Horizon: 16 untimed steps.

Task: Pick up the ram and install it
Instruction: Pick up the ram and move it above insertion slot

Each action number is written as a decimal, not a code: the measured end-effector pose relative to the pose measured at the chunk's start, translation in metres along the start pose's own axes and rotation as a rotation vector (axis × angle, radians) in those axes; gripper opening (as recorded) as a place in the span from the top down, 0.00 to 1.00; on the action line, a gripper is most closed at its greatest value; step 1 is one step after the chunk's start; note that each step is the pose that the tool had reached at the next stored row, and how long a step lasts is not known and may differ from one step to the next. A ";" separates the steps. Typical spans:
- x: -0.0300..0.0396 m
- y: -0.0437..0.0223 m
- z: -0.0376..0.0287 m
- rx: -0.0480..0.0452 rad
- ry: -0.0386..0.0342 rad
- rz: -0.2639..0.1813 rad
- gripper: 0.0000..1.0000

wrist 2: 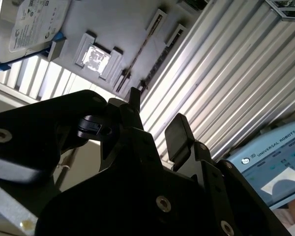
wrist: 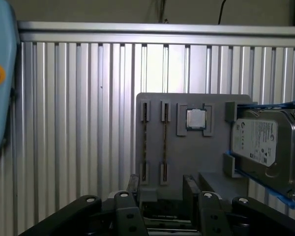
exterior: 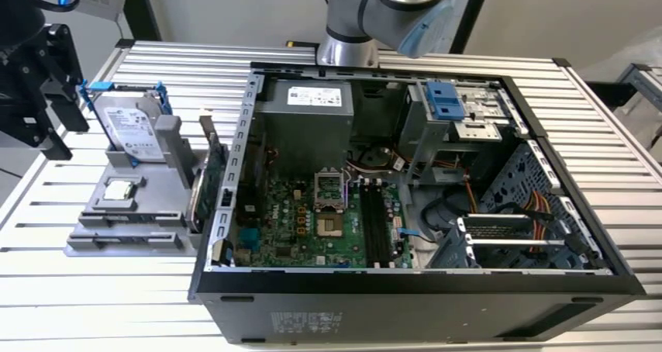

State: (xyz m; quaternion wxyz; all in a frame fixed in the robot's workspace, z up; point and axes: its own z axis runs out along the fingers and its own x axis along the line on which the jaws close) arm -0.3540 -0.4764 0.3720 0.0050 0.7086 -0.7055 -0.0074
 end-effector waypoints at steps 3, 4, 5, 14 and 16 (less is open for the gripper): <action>-0.0001 -0.0001 0.0016 0.0000 0.0000 0.000 0.00; -0.0001 -0.0001 0.0021 -0.0001 0.0000 0.000 0.00; -0.0001 0.0000 0.0027 -0.0001 0.0001 0.000 0.00; -0.0001 -0.0001 0.0066 -0.0001 0.0001 0.000 0.00; -0.0001 -0.0001 0.0074 0.0000 0.0001 0.000 0.00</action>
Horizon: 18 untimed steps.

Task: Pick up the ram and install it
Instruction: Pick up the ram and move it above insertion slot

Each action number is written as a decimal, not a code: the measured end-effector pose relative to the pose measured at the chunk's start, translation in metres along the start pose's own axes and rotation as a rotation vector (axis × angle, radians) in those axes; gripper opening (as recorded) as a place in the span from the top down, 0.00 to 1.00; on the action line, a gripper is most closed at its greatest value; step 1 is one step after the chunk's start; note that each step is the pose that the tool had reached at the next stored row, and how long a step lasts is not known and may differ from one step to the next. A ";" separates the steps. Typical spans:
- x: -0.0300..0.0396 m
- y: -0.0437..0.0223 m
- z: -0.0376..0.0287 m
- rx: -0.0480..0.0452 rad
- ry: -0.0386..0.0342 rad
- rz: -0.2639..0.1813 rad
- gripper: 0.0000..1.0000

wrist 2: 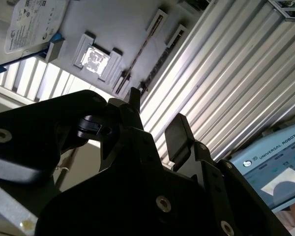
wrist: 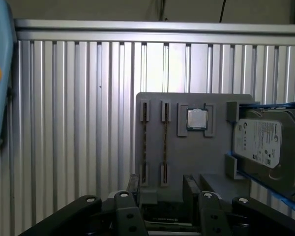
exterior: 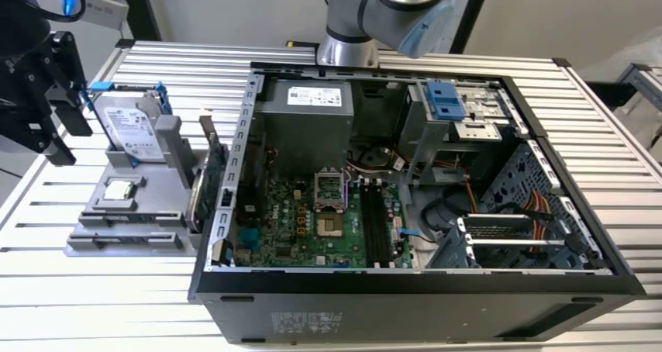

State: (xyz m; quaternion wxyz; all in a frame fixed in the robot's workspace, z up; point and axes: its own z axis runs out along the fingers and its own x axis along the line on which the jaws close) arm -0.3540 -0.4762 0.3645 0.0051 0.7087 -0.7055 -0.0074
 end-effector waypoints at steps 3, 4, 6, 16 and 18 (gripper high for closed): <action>0.0000 0.0000 0.0011 -0.0001 0.0000 0.000 0.00; 0.0000 0.0000 0.0014 -0.0001 0.0000 0.000 0.00; 0.0000 0.0000 0.0020 -0.0001 0.0001 0.000 0.00; 0.0000 -0.0001 0.0055 -0.0001 0.0000 0.000 0.00; 0.0000 -0.0001 0.0063 -0.0001 0.0001 0.000 0.00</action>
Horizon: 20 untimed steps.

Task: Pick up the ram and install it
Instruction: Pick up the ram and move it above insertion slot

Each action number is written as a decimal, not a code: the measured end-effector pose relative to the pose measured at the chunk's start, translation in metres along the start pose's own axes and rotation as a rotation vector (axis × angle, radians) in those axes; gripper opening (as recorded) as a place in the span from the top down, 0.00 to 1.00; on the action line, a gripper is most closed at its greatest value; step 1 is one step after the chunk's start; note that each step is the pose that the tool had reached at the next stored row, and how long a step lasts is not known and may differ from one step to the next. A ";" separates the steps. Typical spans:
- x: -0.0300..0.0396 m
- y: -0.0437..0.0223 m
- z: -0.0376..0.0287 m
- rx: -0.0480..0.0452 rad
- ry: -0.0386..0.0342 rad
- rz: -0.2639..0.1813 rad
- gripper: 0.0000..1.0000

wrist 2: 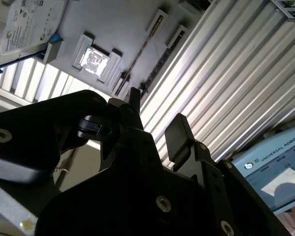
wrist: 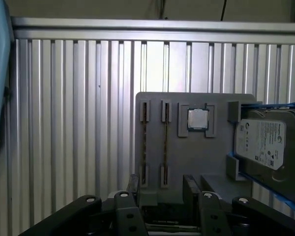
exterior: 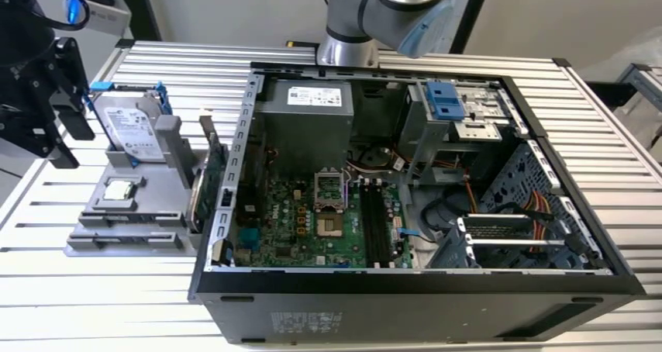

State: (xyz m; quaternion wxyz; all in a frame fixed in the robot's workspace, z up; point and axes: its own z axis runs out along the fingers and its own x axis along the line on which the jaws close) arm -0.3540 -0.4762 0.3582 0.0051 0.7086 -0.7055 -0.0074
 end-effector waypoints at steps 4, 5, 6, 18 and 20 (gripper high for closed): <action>0.0000 -0.0001 0.0015 0.0000 0.0001 0.000 0.00; 0.0000 0.0000 0.0019 0.0000 0.0001 0.000 0.00; 0.0000 0.0000 0.0022 0.0001 0.0001 0.000 0.00; -0.0001 -0.0001 0.0069 0.0000 0.0005 0.000 0.00; 0.0000 -0.0001 0.0077 0.0001 0.0006 0.000 0.00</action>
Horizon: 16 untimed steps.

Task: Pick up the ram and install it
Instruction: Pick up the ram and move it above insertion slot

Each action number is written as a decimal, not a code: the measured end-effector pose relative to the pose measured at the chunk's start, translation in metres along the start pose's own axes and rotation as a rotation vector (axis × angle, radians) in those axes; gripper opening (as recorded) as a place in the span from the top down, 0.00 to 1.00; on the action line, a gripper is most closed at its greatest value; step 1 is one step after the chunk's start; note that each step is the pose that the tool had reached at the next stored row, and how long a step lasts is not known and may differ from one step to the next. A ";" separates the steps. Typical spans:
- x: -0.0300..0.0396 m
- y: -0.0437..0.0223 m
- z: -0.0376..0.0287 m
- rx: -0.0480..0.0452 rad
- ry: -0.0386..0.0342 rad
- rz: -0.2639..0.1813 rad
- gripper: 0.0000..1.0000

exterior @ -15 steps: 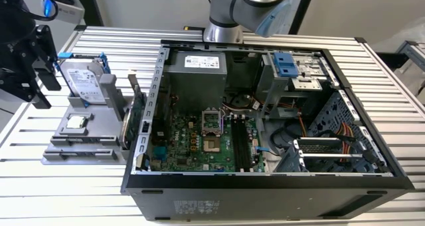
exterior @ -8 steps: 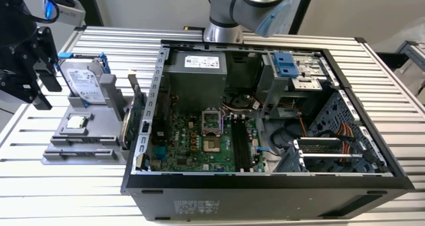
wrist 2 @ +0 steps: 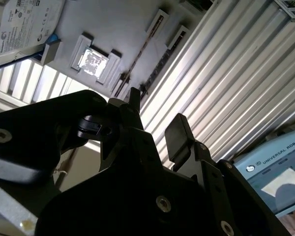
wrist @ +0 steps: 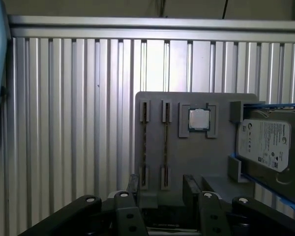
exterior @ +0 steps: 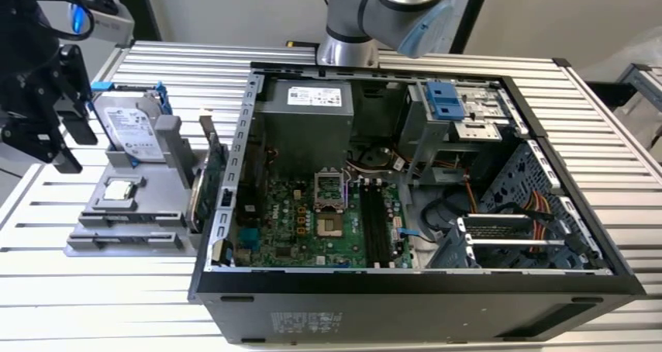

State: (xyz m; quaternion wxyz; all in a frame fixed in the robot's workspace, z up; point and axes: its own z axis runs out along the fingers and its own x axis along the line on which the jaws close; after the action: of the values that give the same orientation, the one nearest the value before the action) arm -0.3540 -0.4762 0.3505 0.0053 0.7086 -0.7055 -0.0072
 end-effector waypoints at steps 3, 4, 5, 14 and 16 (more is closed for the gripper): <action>0.0000 0.0000 0.0012 0.0000 0.0002 0.000 0.00; 0.0000 0.0000 0.0016 0.0000 0.0002 0.000 0.00; 0.0000 -0.0001 0.0020 0.0000 0.0002 0.000 0.00; 0.0000 -0.0001 0.0053 0.0000 0.0006 0.000 0.00; 0.0000 -0.0001 0.0059 0.0000 0.0007 0.000 0.00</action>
State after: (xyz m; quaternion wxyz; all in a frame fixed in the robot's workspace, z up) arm -0.3540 -0.4762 0.3446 0.0056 0.7087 -0.7055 -0.0069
